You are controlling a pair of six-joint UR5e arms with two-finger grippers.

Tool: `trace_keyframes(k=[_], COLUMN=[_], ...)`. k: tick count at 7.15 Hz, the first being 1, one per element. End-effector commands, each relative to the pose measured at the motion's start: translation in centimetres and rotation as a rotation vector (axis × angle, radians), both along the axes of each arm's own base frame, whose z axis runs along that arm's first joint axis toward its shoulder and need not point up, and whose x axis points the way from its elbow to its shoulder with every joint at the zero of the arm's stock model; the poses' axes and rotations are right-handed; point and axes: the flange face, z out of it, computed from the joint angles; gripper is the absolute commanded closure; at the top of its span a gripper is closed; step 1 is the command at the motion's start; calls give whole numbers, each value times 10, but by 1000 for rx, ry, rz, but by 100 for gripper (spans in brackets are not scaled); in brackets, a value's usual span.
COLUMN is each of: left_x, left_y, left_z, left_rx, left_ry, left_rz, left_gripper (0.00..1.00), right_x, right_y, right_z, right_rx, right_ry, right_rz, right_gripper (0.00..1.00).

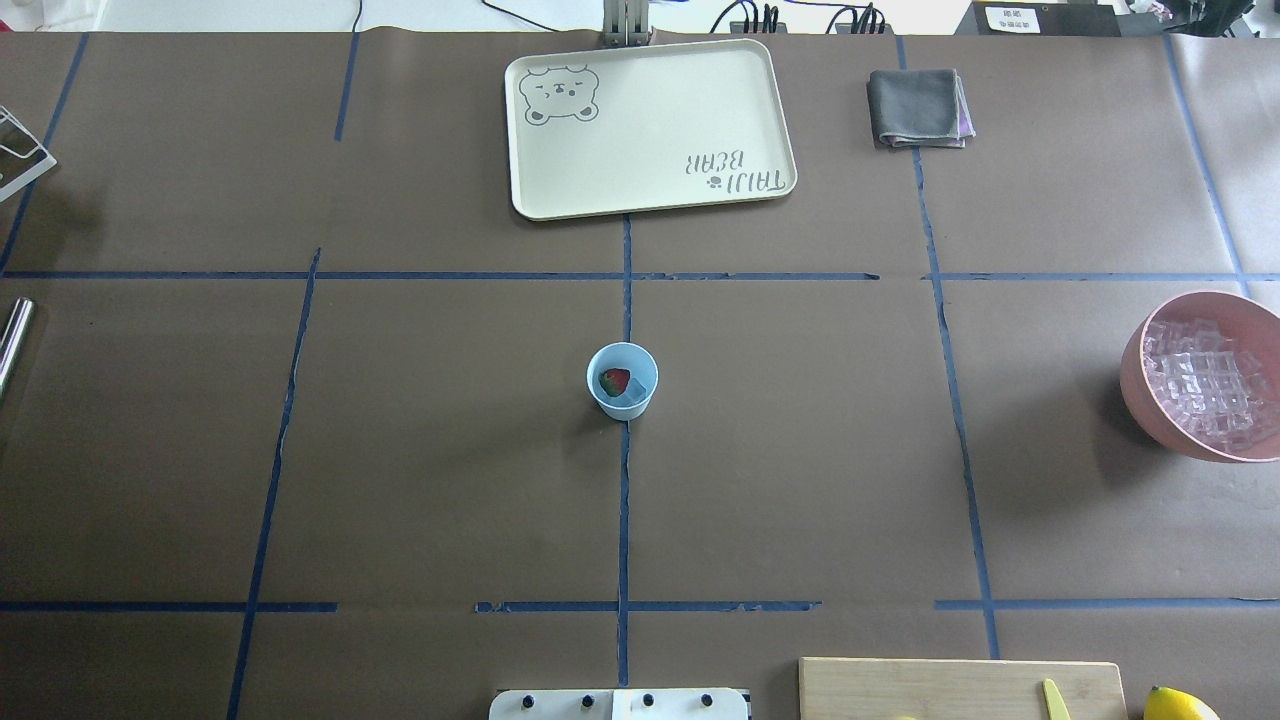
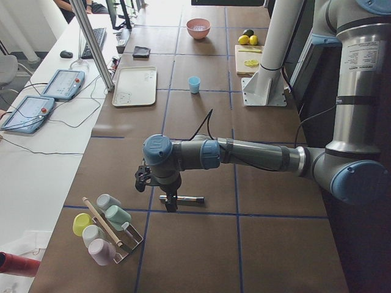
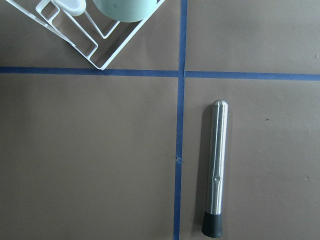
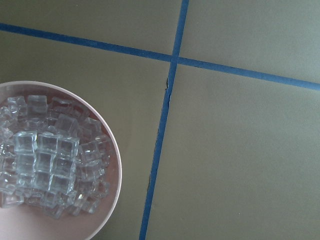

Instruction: Mash ice and strawberries in cup

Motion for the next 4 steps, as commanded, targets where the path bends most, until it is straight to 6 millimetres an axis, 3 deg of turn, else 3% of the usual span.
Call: trace_keyframes(k=[1, 4], left_x=[0, 1], left_y=[4, -3], left_z=[7, 3], left_rx=[35, 34], left_ry=[1, 9], left_rz=[46, 42], left_gripper=[0, 0], right_x=[-1, -1], right_y=[-1, 0], right_z=[1, 2], right_rx=[-3, -8], right_ry=[-1, -8], right_rz=[-1, 2], right_gripper=[0, 1])
